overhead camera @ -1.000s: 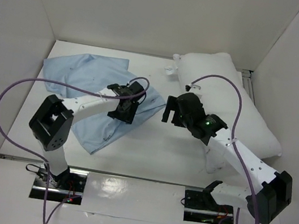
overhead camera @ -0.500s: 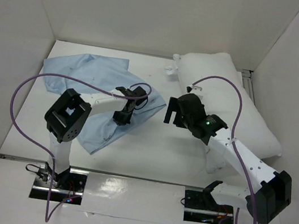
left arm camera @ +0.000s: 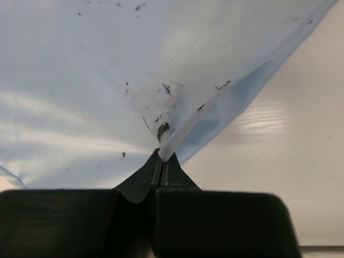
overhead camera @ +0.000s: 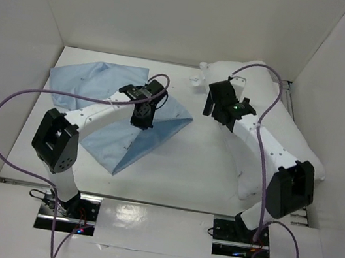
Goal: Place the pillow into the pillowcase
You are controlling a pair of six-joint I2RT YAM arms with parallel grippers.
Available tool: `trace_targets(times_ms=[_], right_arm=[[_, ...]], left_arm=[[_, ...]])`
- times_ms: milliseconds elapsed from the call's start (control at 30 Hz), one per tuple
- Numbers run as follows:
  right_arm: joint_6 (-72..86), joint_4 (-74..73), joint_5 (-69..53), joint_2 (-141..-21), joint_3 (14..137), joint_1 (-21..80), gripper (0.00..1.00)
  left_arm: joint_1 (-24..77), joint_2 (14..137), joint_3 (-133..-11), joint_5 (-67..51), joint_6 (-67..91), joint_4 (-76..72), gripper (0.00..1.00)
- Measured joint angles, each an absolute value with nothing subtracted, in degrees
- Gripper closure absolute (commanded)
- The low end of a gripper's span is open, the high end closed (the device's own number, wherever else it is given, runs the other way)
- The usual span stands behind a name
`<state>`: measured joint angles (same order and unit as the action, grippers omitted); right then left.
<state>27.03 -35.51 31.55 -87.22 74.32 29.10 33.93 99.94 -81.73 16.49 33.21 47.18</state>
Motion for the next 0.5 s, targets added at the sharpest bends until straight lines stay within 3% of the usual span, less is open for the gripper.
trace_targets(times_ms=[167,200,233,267,300,400,500], right_arm=[[25.30,-33.93,34.96,-96.60,80.60,22.65,0.00],[24.84,-33.50,34.98,-98.52,81.69,21.63,0.07],[24.38,-33.54,35.22,-100.90,83.13,20.69,0.21],[23.79,-33.82,35.66,-103.61,85.30,19.84,0.71],[22.90,-33.85,36.03,-106.06,87.13,19.27,0.98],[22.46,-33.61,36.47,-110.87,91.42,18.57,1.00],[21.12,-32.14,34.81,-108.20,89.71,19.09,1.00]], left_arm=[[32.03,97.34,-83.92,12.23,33.21,47.68,1.00],[31.59,97.19,-84.25,11.25,33.21,47.70,1.00],[31.20,97.17,-84.55,10.31,33.21,47.81,1.00],[30.63,97.19,-84.79,9.23,33.21,47.86,1.00],[30.30,97.17,-84.90,8.67,33.21,47.90,1.00],[29.12,97.17,-85.56,6.48,33.23,48.21,1.00],[27.38,97.17,-86.15,3.99,33.17,48.27,1.00]])
